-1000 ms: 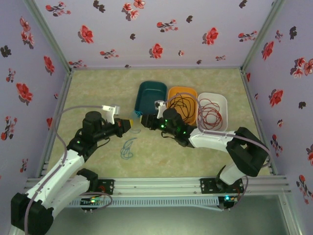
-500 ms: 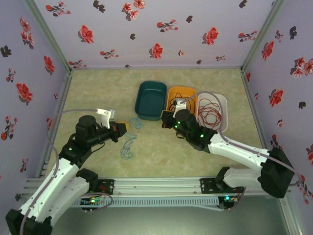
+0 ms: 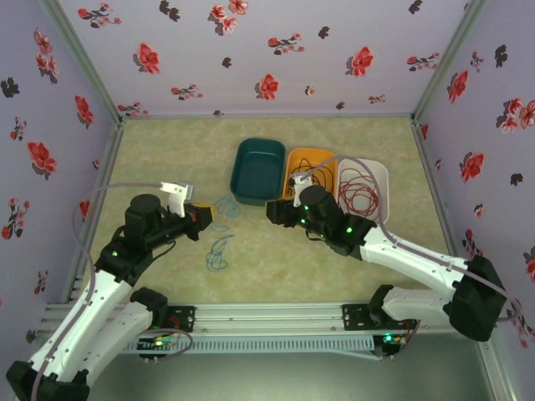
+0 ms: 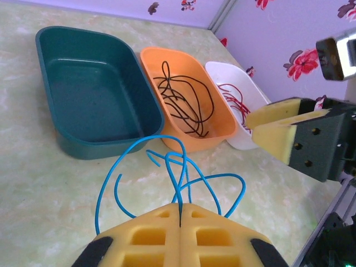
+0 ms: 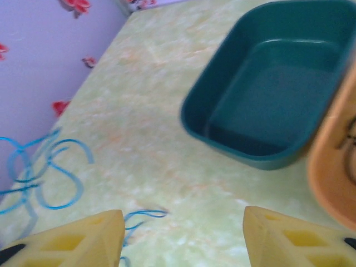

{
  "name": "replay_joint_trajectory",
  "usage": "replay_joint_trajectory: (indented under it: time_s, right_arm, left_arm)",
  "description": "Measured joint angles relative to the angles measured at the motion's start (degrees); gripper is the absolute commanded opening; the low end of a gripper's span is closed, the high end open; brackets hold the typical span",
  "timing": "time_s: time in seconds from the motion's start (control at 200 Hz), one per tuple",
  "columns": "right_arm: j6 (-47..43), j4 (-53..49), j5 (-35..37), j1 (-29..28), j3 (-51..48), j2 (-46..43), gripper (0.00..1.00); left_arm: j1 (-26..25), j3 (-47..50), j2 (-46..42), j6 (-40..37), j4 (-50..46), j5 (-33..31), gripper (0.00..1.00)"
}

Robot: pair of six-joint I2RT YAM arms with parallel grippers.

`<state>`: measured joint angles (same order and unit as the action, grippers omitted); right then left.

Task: Untangle the cables

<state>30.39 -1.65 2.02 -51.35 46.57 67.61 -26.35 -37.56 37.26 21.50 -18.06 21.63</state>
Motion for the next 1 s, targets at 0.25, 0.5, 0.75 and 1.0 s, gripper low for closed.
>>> replay_joint_trajectory:
  time_s: [0.25, 0.5, 0.75, 1.0]
  right_arm:
    - [-2.0, 2.3, -14.9, 0.0, 5.2, 6.1, 0.6]
    - [-4.3, 5.5, -19.0, 0.0, 3.7, 6.7, 0.56]
    - [-4.3, 11.1, -20.3, 1.0, 1.2, 6.7, 0.47]
    - [-2.3, 18.6, -24.2, 2.7, -2.2, 6.7, 0.42]
  left_arm:
    - [0.0, 0.0, 1.5, -0.7, 3.5, 3.7, 0.0]
    - [0.0, 0.0, 1.5, -0.7, 8.0, 7.9, 0.0]
    - [0.0, 0.0, 1.5, -0.3, 10.4, 10.4, 0.0]
    - [0.0, 0.3, 1.5, 0.8, 12.0, 11.2, 0.0]
